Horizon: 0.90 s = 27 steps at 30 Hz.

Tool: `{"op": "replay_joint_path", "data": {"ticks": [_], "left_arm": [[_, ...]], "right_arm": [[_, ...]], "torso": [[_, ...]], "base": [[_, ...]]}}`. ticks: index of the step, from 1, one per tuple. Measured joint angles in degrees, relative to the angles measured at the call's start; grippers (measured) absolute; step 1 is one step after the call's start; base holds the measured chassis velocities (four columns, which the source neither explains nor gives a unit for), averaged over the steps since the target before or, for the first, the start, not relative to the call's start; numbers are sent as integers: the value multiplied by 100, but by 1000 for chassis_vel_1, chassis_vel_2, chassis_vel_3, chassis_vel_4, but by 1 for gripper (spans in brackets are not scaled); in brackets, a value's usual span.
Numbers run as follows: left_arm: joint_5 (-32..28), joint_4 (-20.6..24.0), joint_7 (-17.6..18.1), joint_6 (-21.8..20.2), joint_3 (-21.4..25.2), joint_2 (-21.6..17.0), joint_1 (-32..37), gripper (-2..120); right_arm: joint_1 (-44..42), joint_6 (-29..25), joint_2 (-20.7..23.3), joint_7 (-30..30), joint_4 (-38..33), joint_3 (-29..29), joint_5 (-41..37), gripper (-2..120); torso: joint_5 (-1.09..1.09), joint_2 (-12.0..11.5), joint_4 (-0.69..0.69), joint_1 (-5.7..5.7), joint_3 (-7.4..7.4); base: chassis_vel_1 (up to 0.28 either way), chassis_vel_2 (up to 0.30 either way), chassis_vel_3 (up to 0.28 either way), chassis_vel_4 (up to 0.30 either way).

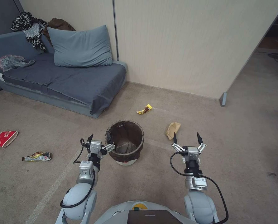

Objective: Pick up the trash bin, then pick up the garbage from the floor and place it into the trash bin.

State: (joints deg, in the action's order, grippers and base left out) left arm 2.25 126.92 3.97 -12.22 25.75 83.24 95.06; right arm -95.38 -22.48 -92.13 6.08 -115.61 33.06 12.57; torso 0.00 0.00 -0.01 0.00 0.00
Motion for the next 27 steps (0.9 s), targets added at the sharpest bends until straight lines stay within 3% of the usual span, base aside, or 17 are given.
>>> {"op": "replay_joint_path", "data": {"ticks": [6,10,14,16,20,23,27], "left_arm": [[-46,39,11,-62,-27,-13,1,100],[-425,120,41,-250,-108,-115,-75,100],[-1082,216,250,-655,-170,-242,-267,100],[-1838,228,509,-1169,-151,-339,-525,100],[-2343,161,665,-1420,-61,-422,-640,99],[-3067,-14,701,-1687,7,-597,-847,99],[-3148,-253,670,-1719,1,-655,-1016,99]], "right_arm": [[8,0,0,13,10,6,79,100],[16,25,0,14,13,2,107,100],[12,34,0,14,13,-7,113,100],[18,48,0,11,26,-25,112,100],[117,95,0,-1,88,-95,107,100],[199,130,0,-48,154,-158,86,100],[214,139,1,-62,158,-160,67,100]], "torso": [[0,0,1,-1,-1],[0,0,2,-1,0],[0,0,0,-1,0],[-1,0,0,-1,0],[-1,0,1,-1,0],[-1,0,3,0,0],[-1,0,0,0,1]], "base": [[30,-34,-34,37],[0,0,0,0],[0,0,0,0],[0,0,0,0],[0,0,0,0],[0,0,0,0],[0,0,0,0]]}}
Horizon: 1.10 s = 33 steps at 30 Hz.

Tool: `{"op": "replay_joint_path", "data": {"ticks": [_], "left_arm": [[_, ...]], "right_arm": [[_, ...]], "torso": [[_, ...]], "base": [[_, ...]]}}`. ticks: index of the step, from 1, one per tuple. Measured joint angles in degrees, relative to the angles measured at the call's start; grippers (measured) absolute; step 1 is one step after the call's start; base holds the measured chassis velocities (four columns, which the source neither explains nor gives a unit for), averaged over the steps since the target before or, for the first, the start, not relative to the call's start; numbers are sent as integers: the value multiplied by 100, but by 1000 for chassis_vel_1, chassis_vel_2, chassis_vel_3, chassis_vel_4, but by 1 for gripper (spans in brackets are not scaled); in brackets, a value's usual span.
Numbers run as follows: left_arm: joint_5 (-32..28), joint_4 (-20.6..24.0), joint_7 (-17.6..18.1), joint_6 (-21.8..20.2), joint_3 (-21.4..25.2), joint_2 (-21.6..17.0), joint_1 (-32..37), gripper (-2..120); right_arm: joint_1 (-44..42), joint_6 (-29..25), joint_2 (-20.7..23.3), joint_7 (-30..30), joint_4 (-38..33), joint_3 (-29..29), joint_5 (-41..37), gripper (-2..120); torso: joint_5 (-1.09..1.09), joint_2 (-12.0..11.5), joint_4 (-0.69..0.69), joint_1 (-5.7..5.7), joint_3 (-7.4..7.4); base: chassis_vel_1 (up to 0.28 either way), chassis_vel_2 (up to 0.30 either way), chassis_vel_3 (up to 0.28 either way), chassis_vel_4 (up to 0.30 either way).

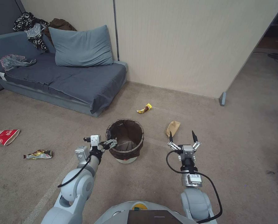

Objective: Pick up the trash bin, then pick up the garbage from the floor and place it into the trash bin.

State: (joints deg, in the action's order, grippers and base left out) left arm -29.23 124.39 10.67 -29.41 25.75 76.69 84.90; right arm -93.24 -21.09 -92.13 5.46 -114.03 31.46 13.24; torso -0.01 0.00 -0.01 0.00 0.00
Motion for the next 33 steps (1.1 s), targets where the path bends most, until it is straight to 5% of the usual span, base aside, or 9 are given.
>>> {"op": "replay_joint_path", "data": {"ticks": [8,23,33], "left_arm": [[364,-555,431,-56,-47,130,-337,100],[220,-1086,640,-431,-87,259,-752,99],[-5,-1168,798,-835,-129,315,-936,86]], "right_arm": [[15,19,0,-51,-3,5,-34,100],[-4,-24,-1,-109,38,-5,-31,100],[-36,-89,-1,-128,59,10,-41,100]], "torso": [[0,0,2,0,0],[0,0,1,0,0],[1,0,1,0,0]], "base": [[0,0,0,0],[0,0,0,0],[0,0,0,0]]}}
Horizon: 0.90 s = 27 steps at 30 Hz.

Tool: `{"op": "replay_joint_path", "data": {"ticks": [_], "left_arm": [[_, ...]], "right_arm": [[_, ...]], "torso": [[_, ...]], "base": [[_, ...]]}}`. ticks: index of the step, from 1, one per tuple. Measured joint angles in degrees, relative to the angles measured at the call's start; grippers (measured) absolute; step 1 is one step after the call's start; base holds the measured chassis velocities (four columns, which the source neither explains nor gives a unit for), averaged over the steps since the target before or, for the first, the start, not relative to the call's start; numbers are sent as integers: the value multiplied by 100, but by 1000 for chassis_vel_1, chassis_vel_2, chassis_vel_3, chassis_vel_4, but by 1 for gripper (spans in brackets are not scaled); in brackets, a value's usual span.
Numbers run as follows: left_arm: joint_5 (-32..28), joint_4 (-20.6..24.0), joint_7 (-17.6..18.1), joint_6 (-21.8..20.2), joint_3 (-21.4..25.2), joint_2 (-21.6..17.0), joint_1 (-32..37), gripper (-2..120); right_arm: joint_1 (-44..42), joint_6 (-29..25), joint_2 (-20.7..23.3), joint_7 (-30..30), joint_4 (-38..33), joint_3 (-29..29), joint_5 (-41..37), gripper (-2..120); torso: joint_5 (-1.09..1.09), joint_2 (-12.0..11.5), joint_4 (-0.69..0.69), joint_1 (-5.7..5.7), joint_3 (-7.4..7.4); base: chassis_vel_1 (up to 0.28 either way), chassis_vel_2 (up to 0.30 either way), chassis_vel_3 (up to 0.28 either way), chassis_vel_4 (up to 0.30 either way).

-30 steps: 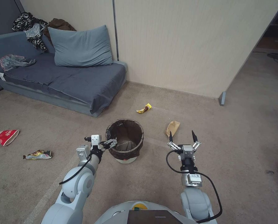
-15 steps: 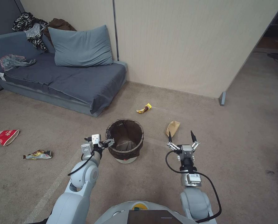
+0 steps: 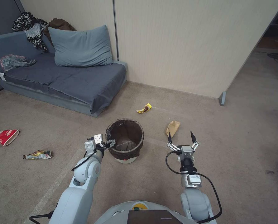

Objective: Pick up the trash bin, then pick up the garbage from the floor and place it into the trash bin.

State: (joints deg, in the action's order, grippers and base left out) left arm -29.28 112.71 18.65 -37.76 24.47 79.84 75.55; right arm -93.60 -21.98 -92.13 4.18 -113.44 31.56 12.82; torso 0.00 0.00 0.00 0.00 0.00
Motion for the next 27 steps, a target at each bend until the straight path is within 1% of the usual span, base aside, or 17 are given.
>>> {"op": "replay_joint_path", "data": {"ticks": [1,3,4,5,6,9,10,13,14,16,17,18,19,20,21,22,27], "left_arm": [[-95,1,35,-134,1,3,-33,81],[-152,2,56,-218,2,6,-45,80],[-260,8,84,-364,3,17,-53,74],[-260,8,84,-364,3,17,-53,74],[-290,21,90,-417,1,23,-49,71],[-352,50,124,-443,-10,56,-16,56],[-352,50,124,-443,-10,56,-16,56],[-357,50,165,-465,-10,74,-9,45],[-357,50,165,-465,-10,74,-9,45],[-358,36,188,-465,-6,74,1,33],[-358,36,188,-465,-6,74,1,33],[-359,31,192,-465,-6,74,6,30],[-359,22,196,-461,-4,77,15,24],[-359,22,196,-461,-4,77,15,24],[-359,21,196,-461,-4,78,16,20],[-359,11,205,-455,0,90,30,11],[-358,3,214,-453,1,101,39,7]], "right_arm": [[-5,-9,0,-1,2,0,-1,100],[-7,-15,0,-2,1,0,-2,100],[-8,-23,0,-3,2,0,-4,100],[-8,-23,0,-3,2,0,-4,100],[-8,-25,0,-3,1,0,-5,100],[-3,-26,0,-4,2,1,-8,100],[-3,-26,0,-4,2,1,-8,100],[4,-26,0,-4,2,1,-12,100],[4,-26,0,-4,2,1,-12,100],[13,-28,0,-4,10,1,-19,100],[13,-28,0,-4,10,1,-19,100],[14,-29,0,-4,12,2,-20,100],[15,-33,0,-4,13,1,-22,100],[15,-33,0,-4,13,1,-22,100],[15,-34,0,-4,12,2,-22,100],[17,-36,0,-4,13,1,-26,100],[21,-38,0,-4,13,1,-28,100]], "torso": [[0,0,0,0,0],[0,0,0,0,0],[0,0,0,0,0],[0,0,0,0,0],[0,0,0,0,0],[0,0,0,0,0],[0,0,0,0,0],[0,0,0,0,0],[0,0,0,0,0],[0,0,0,0,0],[0,0,0,0,0],[0,0,0,0,0],[0,0,0,0,0],[0,0,0,0,0],[0,0,0,0,0],[1,0,1,0,-1],[1,0,1,0,-1]], "base": [[0,0,0,0],[0,0,0,0],[0,0,0,0],[0,0,0,0],[0,0,0,0],[0,0,0,0],[0,0,0,0],[0,0,0,0],[0,0,0,0],[0,0,0,0],[0,0,0,0],[0,0,0,0],[0,0,0,0],[0,0,0,0],[0,0,0,0],[0,0,0,0],[0,0,0,0]]}}
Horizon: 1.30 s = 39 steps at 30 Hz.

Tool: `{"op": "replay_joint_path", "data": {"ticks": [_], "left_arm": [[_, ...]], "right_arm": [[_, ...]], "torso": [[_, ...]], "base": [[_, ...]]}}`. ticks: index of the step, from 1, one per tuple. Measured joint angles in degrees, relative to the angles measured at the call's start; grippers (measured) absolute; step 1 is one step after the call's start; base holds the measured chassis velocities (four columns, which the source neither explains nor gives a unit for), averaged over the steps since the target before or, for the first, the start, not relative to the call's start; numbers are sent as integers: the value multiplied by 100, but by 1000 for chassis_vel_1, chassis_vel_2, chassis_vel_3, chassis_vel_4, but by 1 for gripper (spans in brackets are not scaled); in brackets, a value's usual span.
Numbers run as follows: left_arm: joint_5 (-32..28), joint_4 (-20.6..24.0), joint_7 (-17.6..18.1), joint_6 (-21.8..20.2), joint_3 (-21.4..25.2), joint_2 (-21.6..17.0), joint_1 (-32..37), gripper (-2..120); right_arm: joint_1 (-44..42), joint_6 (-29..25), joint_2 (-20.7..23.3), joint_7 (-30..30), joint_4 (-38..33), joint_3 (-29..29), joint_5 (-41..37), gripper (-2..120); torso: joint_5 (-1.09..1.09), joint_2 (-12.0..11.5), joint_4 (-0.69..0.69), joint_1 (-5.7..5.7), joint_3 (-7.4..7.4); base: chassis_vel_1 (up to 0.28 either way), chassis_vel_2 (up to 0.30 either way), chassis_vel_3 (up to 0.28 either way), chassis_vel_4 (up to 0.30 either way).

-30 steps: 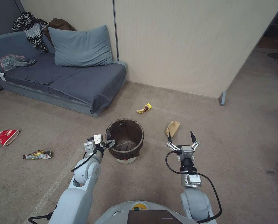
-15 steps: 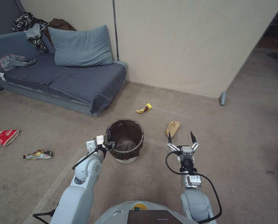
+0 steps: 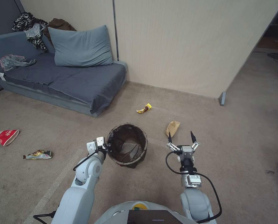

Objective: Pick up the trash bin, then pick up the garbage from the floor and place it into the trash bin.

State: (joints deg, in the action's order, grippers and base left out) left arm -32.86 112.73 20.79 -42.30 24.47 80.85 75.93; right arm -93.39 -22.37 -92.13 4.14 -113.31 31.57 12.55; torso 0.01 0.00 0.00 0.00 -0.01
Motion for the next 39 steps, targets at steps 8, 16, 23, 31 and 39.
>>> {"op": "replay_joint_path", "data": {"ticks": [8,16,23,31,39], "left_arm": [[1,-11,13,0,-1,11,1,7],[4,-27,29,5,6,10,-3,7],[17,-48,37,15,24,11,19,7],[113,11,39,13,37,10,69,7],[1587,1072,-340,408,218,6,826,7]], "right_arm": [[-1,-1,0,0,-2,8,-4,100],[-3,-1,0,-1,-8,13,-10,100],[33,25,0,62,-32,13,15,100],[50,138,-1,171,-123,4,141,100],[109,29,-1,216,-128,-34,-122,100]], "torso": [[-1,0,-1,0,0],[-1,0,-1,0,0],[0,0,0,0,0],[-2,0,-1,0,1],[-1,0,1,0,1]], "base": [[0,0,0,0],[0,0,0,0],[0,0,0,0],[0,0,0,0],[0,0,0,0]]}}
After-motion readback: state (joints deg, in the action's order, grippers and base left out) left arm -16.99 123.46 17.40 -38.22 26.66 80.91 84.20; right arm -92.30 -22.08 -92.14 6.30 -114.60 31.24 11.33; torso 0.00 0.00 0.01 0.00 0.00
